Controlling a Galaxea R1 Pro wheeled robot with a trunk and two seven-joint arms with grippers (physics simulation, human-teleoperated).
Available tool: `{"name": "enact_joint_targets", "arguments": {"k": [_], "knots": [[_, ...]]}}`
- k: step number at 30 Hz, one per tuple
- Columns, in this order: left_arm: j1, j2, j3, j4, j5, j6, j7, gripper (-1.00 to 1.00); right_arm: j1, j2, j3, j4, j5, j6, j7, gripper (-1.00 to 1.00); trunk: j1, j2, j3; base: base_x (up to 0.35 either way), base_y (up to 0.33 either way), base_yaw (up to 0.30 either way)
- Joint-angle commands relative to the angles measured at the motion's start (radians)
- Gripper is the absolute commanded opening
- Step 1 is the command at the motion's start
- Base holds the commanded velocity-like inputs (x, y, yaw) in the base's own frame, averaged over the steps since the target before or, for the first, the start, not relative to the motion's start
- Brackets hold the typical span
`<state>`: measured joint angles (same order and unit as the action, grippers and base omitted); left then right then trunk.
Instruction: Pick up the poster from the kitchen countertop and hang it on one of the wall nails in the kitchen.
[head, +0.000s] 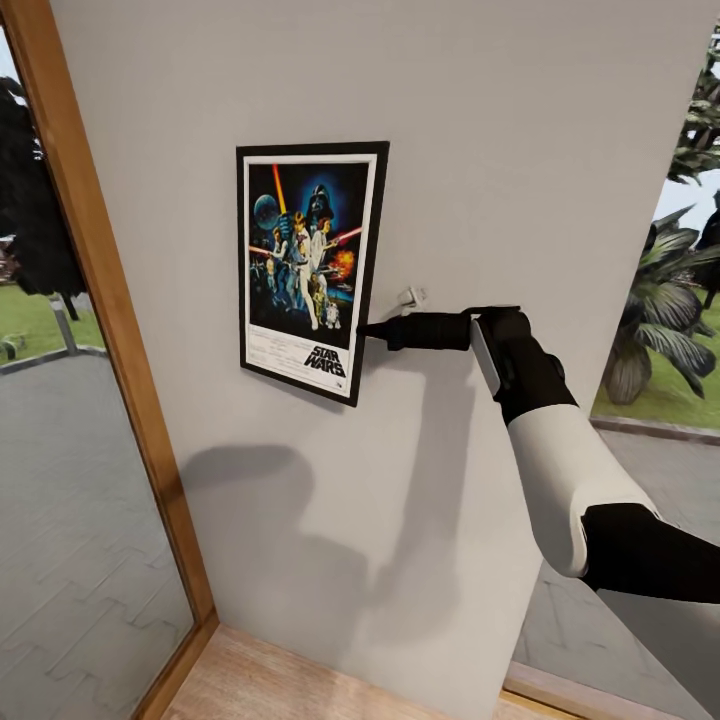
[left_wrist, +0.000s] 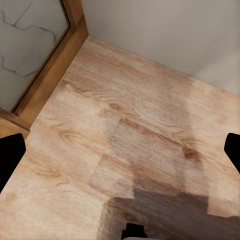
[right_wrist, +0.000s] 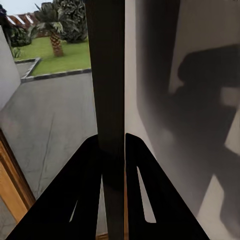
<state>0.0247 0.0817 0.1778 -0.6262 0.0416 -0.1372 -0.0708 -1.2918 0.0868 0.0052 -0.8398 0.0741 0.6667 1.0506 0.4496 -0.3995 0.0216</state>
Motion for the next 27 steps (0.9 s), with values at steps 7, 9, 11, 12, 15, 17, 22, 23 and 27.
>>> {"name": "enact_joint_targets", "arguments": {"k": [7,9,11,12,15,17,22,23,27], "knots": [[0.000,0.000,0.003,-0.001,0.004,-0.001,-0.007,1.00,0.000,0.001,-0.002,-0.002,0.006,0.007,0.006,-1.00,0.000,-0.001,0.000,0.050,0.000,0.000],[0.000,0.000,0.003,-0.001,0.004,-0.001,-0.007,1.00,0.000,0.001,-0.001,-0.002,0.006,0.007,0.006,-1.00,0.000,-0.001,0.000,0.019,0.000,0.000],[0.000,0.000,0.003,-0.001,0.004,-0.001,-0.007,1.00,-0.001,0.001,-0.001,-0.003,0.006,0.007,0.006,-1.00,0.000,-0.001,0.000,0.011,0.000,0.000],[0.000,0.000,0.003,-0.001,0.004,-0.001,-0.007,1.00,-0.001,0.001,-0.001,-0.003,0.006,0.007,0.006,-1.00,0.000,-0.001,0.000,0.007,0.000,0.000],[0.000,0.000,0.003,-0.001,0.004,-0.001,-0.007,1.00,-0.001,0.001,-0.001,-0.004,0.006,0.007,0.006,-1.00,0.000,-0.001,0.000,0.004,0.000,0.000],[0.000,0.000,0.004,-0.001,0.004,-0.001,-0.007,1.00,-0.001,0.001,-0.001,-0.004,0.006,0.007,0.006,-1.00,0.000,-0.001,0.000,0.002,0.005,0.000],[0.000,0.000,0.003,0.000,0.004,-0.001,-0.007,1.00,-0.001,0.001,-0.001,-0.004,0.006,0.007,0.006,-1.00,0.000,-0.001,0.000,0.019,0.088,0.000],[0.000,0.000,0.003,0.000,0.004,-0.001,-0.007,1.00,-0.001,0.001,-0.001,-0.004,0.006,0.007,0.006,-1.00,0.000,-0.001,0.000,0.011,0.118,0.000],[0.000,0.000,0.003,0.000,0.004,-0.001,-0.007,1.00,-0.001,0.001,-0.001,-0.004,0.006,0.007,0.006,-1.00,0.000,-0.001,0.000,0.005,0.059,0.000]]}}
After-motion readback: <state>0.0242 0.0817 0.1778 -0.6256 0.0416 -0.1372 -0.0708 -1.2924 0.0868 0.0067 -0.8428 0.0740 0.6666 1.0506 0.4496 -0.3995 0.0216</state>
